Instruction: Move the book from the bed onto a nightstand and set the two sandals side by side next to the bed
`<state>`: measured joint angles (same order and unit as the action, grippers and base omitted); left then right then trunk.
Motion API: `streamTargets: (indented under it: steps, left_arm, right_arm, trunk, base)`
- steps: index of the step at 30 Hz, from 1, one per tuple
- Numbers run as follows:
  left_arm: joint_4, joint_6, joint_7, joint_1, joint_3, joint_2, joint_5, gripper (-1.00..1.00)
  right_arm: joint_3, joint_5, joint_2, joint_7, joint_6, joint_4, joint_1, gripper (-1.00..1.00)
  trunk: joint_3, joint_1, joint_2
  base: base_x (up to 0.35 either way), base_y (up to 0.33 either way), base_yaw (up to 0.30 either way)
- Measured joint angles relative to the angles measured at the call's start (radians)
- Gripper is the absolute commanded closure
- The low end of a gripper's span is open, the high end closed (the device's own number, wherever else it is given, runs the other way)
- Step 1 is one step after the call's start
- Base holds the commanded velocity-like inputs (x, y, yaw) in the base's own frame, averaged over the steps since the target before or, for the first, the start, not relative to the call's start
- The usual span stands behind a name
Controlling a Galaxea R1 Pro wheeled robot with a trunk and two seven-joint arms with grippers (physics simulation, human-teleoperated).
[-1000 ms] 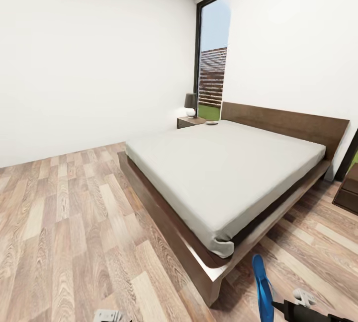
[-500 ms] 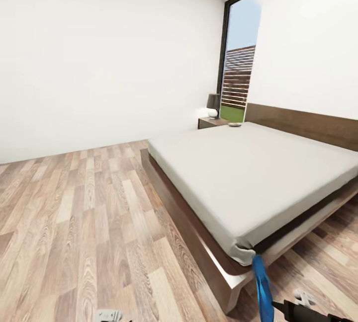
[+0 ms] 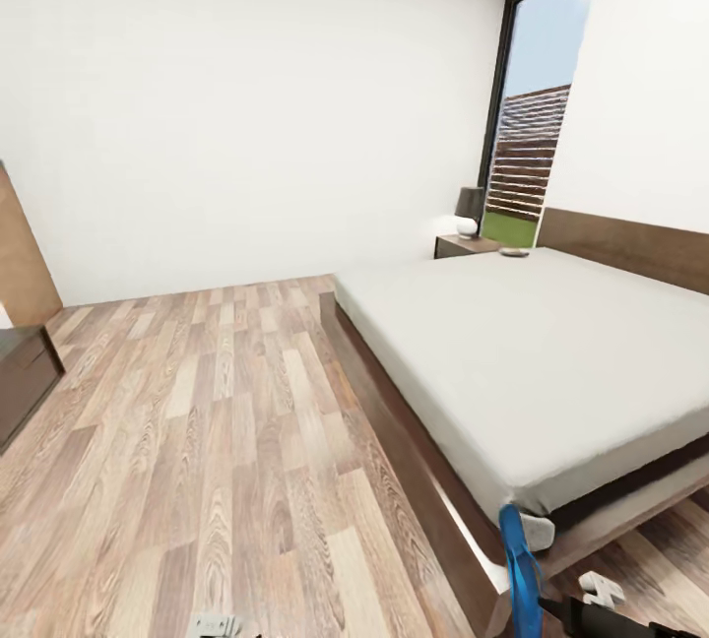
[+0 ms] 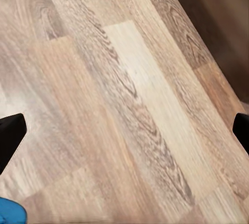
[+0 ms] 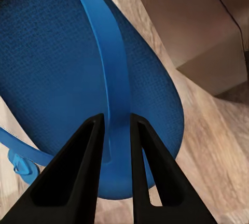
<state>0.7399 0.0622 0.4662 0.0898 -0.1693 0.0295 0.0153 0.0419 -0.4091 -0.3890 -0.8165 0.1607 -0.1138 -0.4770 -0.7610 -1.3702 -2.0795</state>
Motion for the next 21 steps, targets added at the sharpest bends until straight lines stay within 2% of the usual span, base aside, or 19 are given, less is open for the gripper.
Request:
streamTargets:
  steps: [21]
  left_arm:
    - [0.000, 0.000, -0.001, 0.000, 0.000, 0.000, 0.000, -1.00]
  right_arm:
    - [0.000, 0.000, 0.000, -0.001, 0.000, 0.000, 0.000, 1.00]
  trunk:
    - [0.000, 0.000, 0.000]
  base:
    - [0.000, 0.000, 0.293]
